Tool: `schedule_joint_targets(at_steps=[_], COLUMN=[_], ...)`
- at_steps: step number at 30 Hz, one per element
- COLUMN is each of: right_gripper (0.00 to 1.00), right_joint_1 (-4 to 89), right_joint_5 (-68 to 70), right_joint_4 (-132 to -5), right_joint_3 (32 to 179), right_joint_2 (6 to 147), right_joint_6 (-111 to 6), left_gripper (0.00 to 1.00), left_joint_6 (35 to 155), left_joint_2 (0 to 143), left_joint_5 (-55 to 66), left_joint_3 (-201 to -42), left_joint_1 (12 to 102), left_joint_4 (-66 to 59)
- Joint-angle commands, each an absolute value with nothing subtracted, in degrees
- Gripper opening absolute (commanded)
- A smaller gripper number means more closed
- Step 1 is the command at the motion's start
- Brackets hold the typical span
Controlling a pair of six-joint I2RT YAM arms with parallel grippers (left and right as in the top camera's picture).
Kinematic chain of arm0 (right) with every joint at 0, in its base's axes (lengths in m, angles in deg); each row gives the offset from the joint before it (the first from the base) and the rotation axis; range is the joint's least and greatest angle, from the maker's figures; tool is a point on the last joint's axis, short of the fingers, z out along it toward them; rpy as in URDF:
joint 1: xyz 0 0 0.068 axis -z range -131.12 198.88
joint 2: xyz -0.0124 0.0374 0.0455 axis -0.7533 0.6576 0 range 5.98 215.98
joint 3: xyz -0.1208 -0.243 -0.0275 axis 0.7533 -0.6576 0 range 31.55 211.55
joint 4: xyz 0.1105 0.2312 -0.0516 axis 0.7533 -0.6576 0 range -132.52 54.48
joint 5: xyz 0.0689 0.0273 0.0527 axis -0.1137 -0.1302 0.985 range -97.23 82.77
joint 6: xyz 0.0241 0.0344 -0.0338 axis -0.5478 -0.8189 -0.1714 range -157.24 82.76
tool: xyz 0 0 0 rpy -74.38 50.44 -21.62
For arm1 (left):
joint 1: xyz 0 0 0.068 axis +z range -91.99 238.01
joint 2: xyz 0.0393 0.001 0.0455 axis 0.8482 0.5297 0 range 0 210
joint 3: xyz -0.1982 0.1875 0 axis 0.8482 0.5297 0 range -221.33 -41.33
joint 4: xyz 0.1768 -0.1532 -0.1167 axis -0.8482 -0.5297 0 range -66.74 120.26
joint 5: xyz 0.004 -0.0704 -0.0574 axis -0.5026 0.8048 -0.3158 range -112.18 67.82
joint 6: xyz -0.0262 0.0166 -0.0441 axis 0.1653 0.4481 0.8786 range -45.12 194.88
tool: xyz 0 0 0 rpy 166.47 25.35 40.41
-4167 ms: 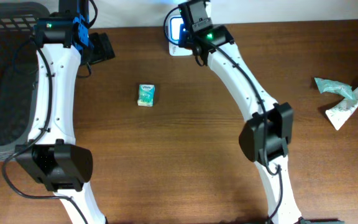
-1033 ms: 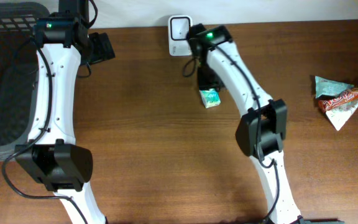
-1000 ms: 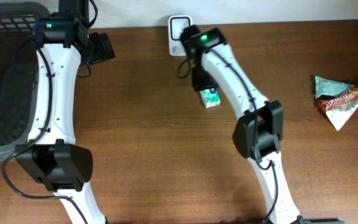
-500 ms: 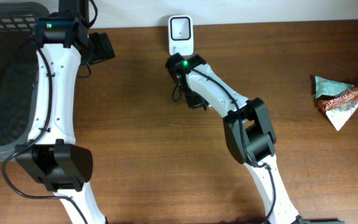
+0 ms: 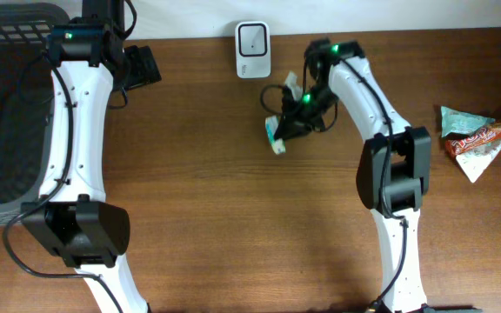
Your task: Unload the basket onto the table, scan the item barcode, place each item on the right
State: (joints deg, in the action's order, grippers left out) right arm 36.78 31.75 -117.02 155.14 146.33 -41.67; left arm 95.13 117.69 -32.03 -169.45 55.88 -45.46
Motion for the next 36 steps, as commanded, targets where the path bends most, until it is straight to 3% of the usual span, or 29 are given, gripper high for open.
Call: schedule_joint_targets(at_steps=[1,4,5,9,10,14,16,17,18,19,25,36], right_gripper=[0.15,0.38,0.42,0.44,0.50,0.52,0.59,0.68,0.89,0.96,0.96,0.96], right_joint_1=[40.21,44.30,45.00,44.45,43.93,42.46,42.53,42.53,42.53,42.51,42.51,42.51], right_joint_5=[25.09,13.48,10.88,2.57,2.60,2.60,2.60,2.60,2.60,2.60,3.69,7.34], right_joint_4=[-116.08,-120.95,-123.11,-132.88,-132.88,-132.88,-132.88,-132.88,-132.86,-132.86,-132.84,-132.84], right_joint_3=[152.15,156.67,159.14,172.80,173.65,173.63,173.63,173.63,173.63,173.63,173.63,170.81], right_joint_2=[145.96,145.18,144.96,144.85,144.10,137.31,128.59,124.85,117.81,114.10,98.25,94.29], right_joint_6=[-47.00,-48.73,-48.73,-46.47,-45.99,-46.54,-46.54,-46.54,-46.52,-46.54,-47.22,-47.15], left_gripper=[0.99,0.99,0.99,0.99,0.99,0.99,0.99,0.99,0.99,0.99,0.99,0.99], left_joint_6=[95.66,95.66,95.66,95.66,95.66,95.66,95.66,95.66,95.66,95.66,95.66,95.66], left_joint_2=[117.72,117.72,117.72,117.72,117.72,117.72,117.72,117.72,117.72,117.72,117.72,117.72], left_joint_5=[-32.05,-32.05,-32.05,-32.05,-32.05,-32.05,-32.05,-32.05,-32.05,-32.05,-32.05,-32.05], left_joint_3=[-169.49,-169.49,-169.49,-169.49,-169.49,-169.49,-169.49,-169.49,-169.49,-169.49,-169.49,-169.49], left_joint_1=[55.95,55.95,55.95,55.95,55.95,55.95,55.95,55.95,55.95,55.95,55.95,55.95], left_joint_4=[-45.42,-45.42,-45.42,-45.42,-45.42,-45.42,-45.42,-45.42,-45.42,-45.42,-45.42,-45.42])
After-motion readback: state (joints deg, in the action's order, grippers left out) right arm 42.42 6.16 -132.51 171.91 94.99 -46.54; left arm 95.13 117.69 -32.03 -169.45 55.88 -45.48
